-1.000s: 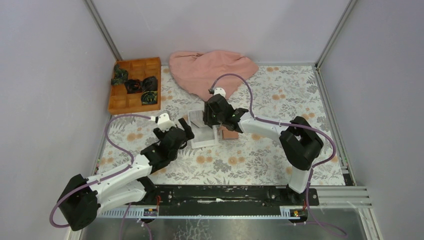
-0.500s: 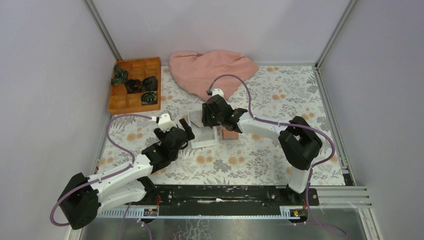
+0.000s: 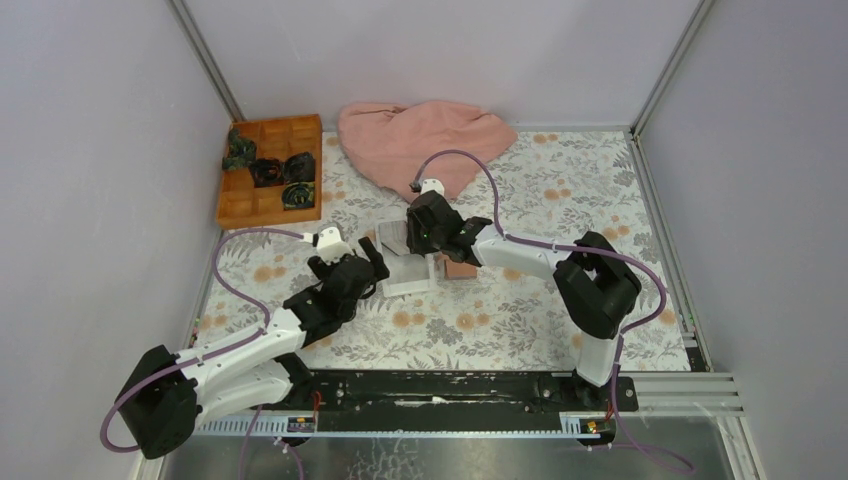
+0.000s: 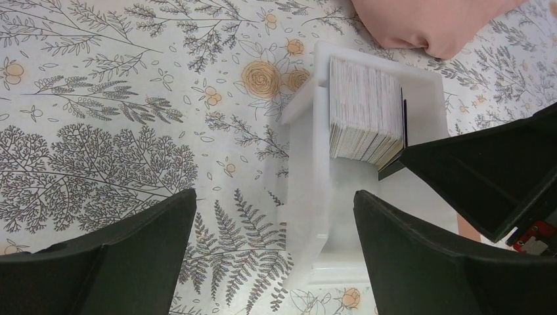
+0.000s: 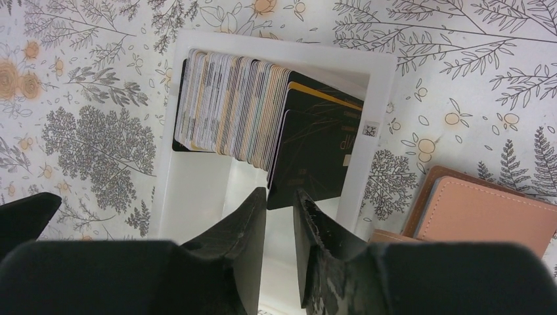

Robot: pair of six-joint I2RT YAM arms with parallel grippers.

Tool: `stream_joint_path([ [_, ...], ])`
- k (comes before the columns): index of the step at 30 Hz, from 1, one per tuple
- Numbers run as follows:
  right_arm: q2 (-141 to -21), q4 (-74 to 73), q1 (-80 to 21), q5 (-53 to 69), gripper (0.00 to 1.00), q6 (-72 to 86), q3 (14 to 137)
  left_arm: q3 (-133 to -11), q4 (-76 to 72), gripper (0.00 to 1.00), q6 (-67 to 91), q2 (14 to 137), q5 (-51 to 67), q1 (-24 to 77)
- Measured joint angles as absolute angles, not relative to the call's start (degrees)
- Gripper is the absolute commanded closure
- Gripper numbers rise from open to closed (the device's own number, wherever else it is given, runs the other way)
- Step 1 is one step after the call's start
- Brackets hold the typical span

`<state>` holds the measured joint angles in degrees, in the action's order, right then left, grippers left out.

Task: Put the credit cards into the card holder
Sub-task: Pick up the credit card from the storage box.

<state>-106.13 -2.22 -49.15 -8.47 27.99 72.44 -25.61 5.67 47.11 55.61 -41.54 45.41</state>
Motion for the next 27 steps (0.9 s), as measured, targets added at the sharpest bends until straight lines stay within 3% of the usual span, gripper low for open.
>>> stream_joint_path([
  [27, -105.27, -4.23, -49.19, -12.93, 0.78, 25.8, 72.05, -26.59, 5.69, 0.03, 47.44, 56.71, -41.82, 46.52],
])
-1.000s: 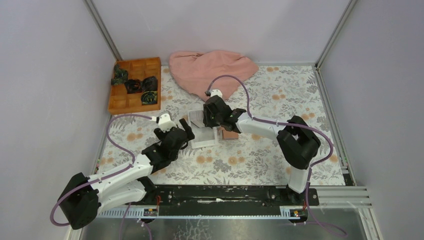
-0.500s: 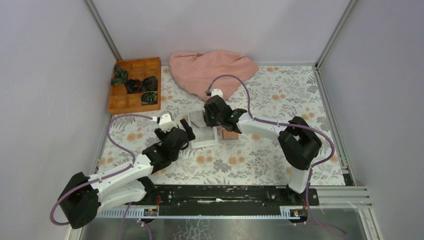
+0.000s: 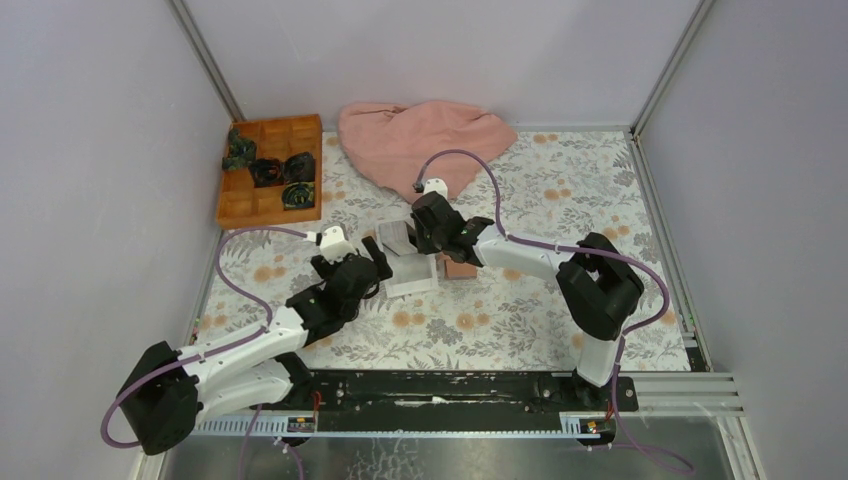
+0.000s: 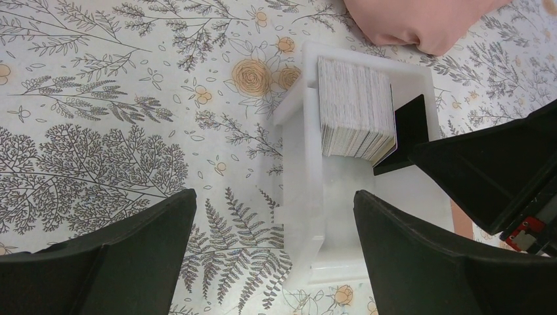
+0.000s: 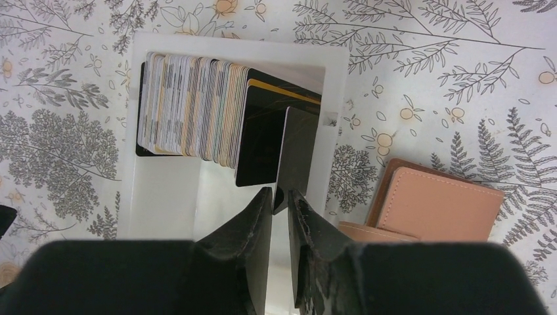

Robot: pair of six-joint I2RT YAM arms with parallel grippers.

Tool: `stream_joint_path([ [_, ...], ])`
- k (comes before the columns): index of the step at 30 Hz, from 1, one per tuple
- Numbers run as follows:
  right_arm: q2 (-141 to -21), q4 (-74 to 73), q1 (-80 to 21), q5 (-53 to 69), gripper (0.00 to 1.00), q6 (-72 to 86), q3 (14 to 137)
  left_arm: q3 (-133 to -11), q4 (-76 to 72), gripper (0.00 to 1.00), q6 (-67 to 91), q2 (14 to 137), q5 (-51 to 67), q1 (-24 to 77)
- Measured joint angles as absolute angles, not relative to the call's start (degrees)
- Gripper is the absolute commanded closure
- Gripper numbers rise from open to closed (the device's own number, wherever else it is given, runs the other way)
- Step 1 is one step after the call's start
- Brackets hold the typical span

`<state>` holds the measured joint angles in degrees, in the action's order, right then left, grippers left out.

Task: Put the credit cards into the card holder
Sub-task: Pick up the credit card from the storage box.

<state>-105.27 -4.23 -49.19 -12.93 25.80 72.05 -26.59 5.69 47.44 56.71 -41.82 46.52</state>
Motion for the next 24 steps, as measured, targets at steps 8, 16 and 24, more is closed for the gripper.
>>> stream_joint_path([
  [8, -105.36, -7.49, -49.21, -15.44, 0.78, 23.86, 74.56, -26.59, 5.69, 0.03, 47.44, 56.73, -41.87, 46.52],
  [16, -108.71, -9.87, -49.58, -18.22, 0.8, 21.61, 79.13, -26.59, 5.69, 0.03, 47.55, 57.19, -42.02, 46.54],
  [24, -111.31, -10.68, -50.0, -19.07, 0.87, 20.67, 80.73, -26.59, 5.67, 0.03, 47.7, 57.21, -42.04, 46.59],
])
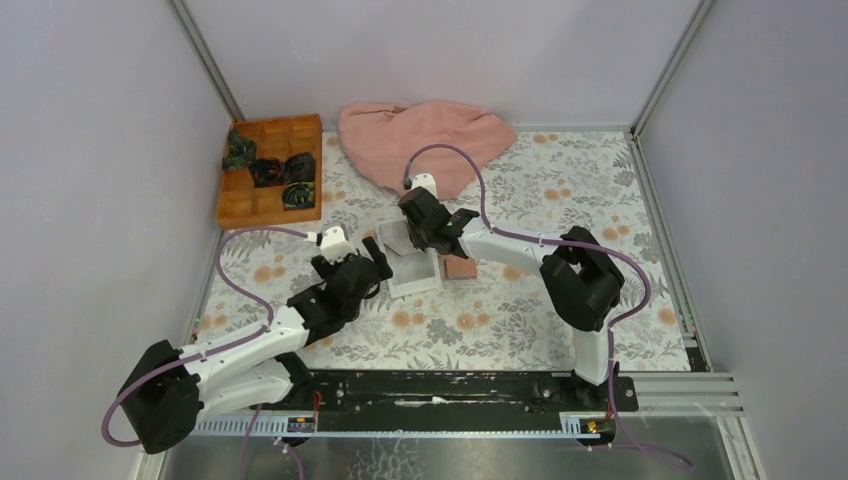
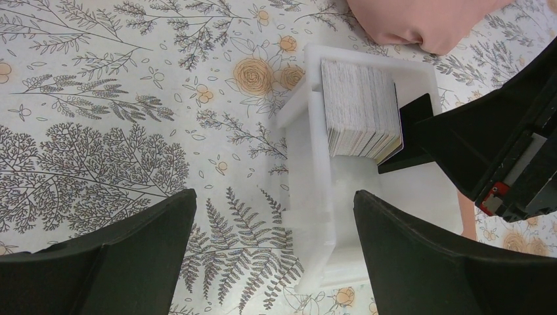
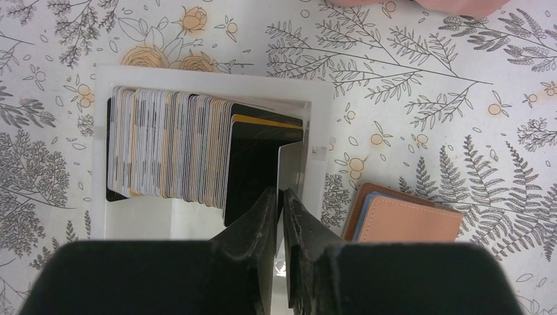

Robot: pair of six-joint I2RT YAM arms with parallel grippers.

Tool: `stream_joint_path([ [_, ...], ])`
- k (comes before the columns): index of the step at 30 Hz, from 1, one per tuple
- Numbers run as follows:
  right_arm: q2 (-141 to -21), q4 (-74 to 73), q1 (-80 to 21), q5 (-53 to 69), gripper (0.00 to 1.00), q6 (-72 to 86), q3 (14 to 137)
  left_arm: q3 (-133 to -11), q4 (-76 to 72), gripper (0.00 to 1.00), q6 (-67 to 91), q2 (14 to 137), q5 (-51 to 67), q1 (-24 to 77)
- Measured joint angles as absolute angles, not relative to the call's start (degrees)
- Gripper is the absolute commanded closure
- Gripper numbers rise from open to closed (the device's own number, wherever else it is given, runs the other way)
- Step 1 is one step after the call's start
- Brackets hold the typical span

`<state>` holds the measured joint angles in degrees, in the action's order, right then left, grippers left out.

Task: Put the credit cards into the card holder
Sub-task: Pick up the credit card from the storage box.

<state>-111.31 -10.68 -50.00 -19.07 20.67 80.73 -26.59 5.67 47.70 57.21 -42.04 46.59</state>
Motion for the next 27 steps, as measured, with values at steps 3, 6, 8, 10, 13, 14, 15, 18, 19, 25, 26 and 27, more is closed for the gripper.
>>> stream_joint_path([
  [3, -111.37, -11.07, -50.0, -19.66, 0.93, 20.25, 80.88, -26.59, 5.67, 0.03, 47.7, 57.28, -42.06, 46.59],
  [6, -111.68, -11.92, -50.0, -20.45, 1.0, 19.66, 81.67, -26.59, 5.67, 0.03, 47.7, 57.43, -42.06, 46.59],
  [8, -111.72, -12.62, -50.04, -20.75, 1.0, 19.35, 82.11, -26.59, 5.67, 0.03, 47.68, 57.49, -42.11, 46.59],
  [10, -111.72, -13.1, -50.11, -21.41, 1.0, 19.05, 82.48, -26.59, 5.67, 0.02, 47.68, 57.49, -42.28, 46.59],
  [13, -111.72, -13.56, -50.28, -22.24, 1.0, 18.48, 82.76, -27.14, 5.96, 0.02, 47.64, 57.47, -42.61, 46.59],
  [14, -111.7, -13.56, -50.37, -22.57, 1.0, 18.24, 82.76, -27.66, 6.07, 0.02, 47.57, 57.45, -42.76, 46.59],
  [15, -111.68, -13.65, -50.5, -22.96, 1.0, 18.06, 82.76, -28.32, 6.13, 0.01, 47.4, 57.39, -42.98, 46.61],
  [18, -111.04, -14.5, -50.83, -23.51, 1.0, 17.47, 82.76, -29.74, 6.15, 0.0, 46.89, 56.47, -43.72, 46.63],
  [19, -110.54, -14.92, -50.94, -23.66, 1.0, 17.17, 82.76, -30.09, 6.15, 0.0, 46.74, 56.07, -43.94, 46.63],
  [25, -106.21, -15.22, -51.11, -25.04, 1.0, 16.21, 82.76, -31.64, 6.15, 0.0, 44.8, 52.53, -44.27, 46.74],
  [26, -105.27, -15.22, -51.13, -25.06, 1.0, 16.12, 82.76, -31.97, 6.17, 0.0, 44.31, 52.05, -44.25, 46.78],
  [27, -104.2, -15.2, -51.13, -25.06, 1.0, 16.05, 82.74, -32.23, 6.15, 0.0, 43.94, 51.68, -44.25, 46.83],
])
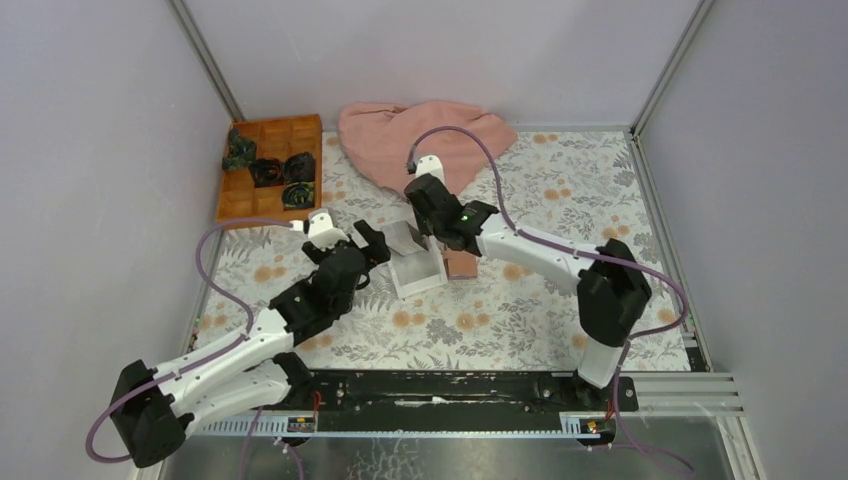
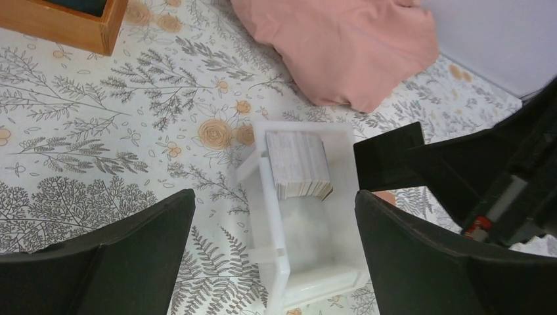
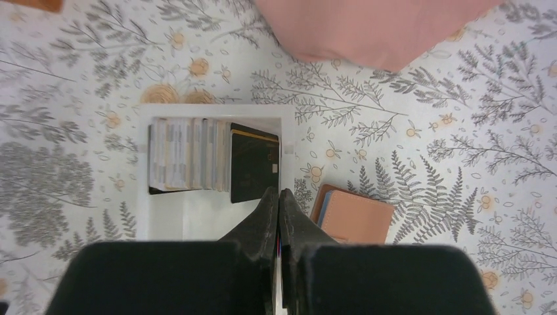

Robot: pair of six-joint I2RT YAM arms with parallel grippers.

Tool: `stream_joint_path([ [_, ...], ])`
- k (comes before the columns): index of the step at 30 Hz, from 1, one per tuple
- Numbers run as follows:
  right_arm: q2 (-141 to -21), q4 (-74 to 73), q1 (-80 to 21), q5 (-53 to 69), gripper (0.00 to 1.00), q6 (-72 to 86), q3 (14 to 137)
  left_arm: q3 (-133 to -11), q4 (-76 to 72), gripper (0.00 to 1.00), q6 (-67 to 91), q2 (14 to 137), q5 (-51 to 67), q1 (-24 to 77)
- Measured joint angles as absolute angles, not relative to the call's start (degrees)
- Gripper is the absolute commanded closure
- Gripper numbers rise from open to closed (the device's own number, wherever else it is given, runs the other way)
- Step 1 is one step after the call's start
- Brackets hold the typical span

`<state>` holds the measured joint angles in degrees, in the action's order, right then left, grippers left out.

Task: Put the credit cards into the card holder
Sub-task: Pick up the credit card from the storage box.

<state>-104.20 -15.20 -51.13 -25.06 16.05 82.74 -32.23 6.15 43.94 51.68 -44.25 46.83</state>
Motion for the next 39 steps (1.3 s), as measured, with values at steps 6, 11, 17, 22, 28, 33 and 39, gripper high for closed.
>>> stream_joint_path([
  [6, -92.6, -12.03, -51.18, -24.25, 1.0, 14.87, 75.42, -33.61, 6.35, 0.0, 42.83, 48.75, -42.35, 46.85],
  [11, -78.78, -5.52, -51.53, -22.87, 1.0, 11.6, 62.98, -40.18, 10.72, 0.0, 48.1, 49.56, -36.29, 46.85],
  [17, -66.7, 2.74, -56.88, -23.42, 1.0, 4.84, 48.53, -48.66, 14.55, 0.0, 58.52, 53.17, -25.54, 46.85],
  [22, -59.53, 10.35, -65.39, -28.77, 1.0, -3.4, 40.86, -52.21, 16.69, 0.0, 65.67, 56.8, -15.22, 46.81],
  [28, -55.42, 22.68, -74.37, -39.18, 1.0, -15.53, 35.33, -50.94, 16.47, 0.0, 73.43, 57.87, -2.72, 46.44],
  [33, -57.93, 32.91, -81.32, -46.0, 1.0, -26.11, 33.26, -46.41, 13.82, 0.0, 79.4, 56.53, 4.36, 44.77],
  [39, -62.81, 41.78, -85.27, -50.11, 1.0, -35.55, 32.03, -44.51, 11.66, 0.02, 83.64, 56.45, 9.85, 42.63],
])
